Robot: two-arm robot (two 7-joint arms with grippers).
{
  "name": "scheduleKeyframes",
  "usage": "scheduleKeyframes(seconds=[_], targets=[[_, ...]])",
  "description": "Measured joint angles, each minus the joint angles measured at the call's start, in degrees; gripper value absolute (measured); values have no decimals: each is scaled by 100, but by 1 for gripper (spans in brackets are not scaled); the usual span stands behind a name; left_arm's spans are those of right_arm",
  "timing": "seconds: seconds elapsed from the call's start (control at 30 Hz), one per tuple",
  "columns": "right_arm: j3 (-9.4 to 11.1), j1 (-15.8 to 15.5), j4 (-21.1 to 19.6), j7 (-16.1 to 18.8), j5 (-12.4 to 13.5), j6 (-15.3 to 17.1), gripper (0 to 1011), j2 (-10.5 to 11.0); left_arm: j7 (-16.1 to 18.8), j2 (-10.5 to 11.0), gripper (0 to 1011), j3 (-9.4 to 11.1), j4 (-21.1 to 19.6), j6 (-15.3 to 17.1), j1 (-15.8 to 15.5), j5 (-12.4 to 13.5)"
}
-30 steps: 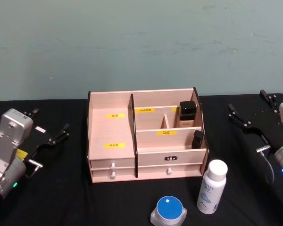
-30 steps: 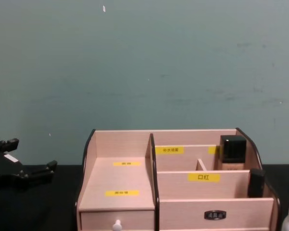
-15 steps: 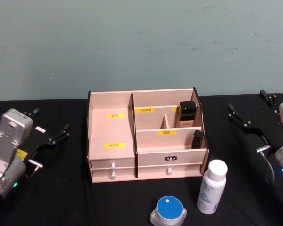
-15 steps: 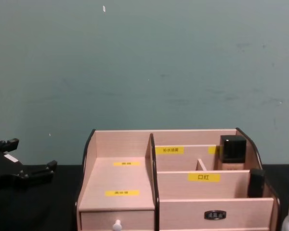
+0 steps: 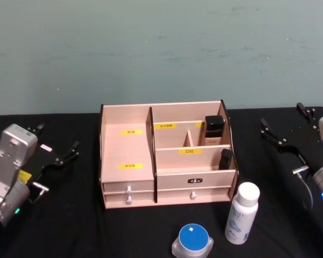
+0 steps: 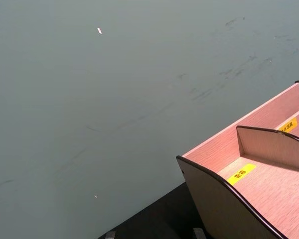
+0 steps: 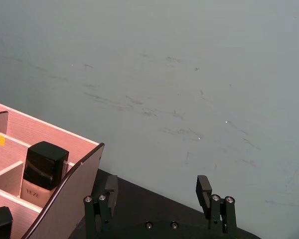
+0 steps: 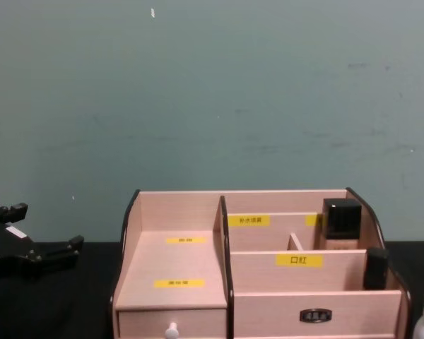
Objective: Pick up the facial cleanser and watermelon frost from the table and place them into the tiered storage box.
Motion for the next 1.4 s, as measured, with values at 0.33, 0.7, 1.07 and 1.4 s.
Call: scheduleKeyframes(seconds=[0.33,0.7,1.07,1.4], targets=[[7,-2,0,44,6,0,1004,-1,0,0,1010,0,0,0,0,0],[301,-568,-887,285,139,213,1004,349,0,0,1010,0,0,0,0,0],[757,-1742,-2226,468,413,270,1004,780,0,0,1010,0,0,0,0,0],[928,-2575,-2893,598,466,179,1004,896,0,0,1010,0,0,0,-1,0]])
